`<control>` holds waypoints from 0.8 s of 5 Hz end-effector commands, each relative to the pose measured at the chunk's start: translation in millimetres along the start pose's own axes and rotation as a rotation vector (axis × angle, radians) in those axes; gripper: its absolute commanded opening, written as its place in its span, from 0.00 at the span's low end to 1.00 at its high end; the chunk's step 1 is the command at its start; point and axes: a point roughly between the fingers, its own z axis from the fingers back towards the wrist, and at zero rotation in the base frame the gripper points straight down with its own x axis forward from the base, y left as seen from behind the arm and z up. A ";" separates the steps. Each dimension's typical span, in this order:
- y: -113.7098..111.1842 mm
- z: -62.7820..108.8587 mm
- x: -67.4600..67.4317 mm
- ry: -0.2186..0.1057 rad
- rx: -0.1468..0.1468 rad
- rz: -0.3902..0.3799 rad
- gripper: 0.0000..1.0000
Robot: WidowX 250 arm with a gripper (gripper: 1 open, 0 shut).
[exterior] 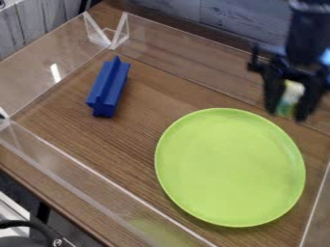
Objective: Remove the banana from inside the green plate and put it on the table
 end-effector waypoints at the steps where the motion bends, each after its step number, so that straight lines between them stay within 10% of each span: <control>1: 30.4 45.1 9.1 -0.103 -0.006 -0.029 0.00; 4: 85.6 48.5 20.4 -0.108 0.035 -0.106 0.00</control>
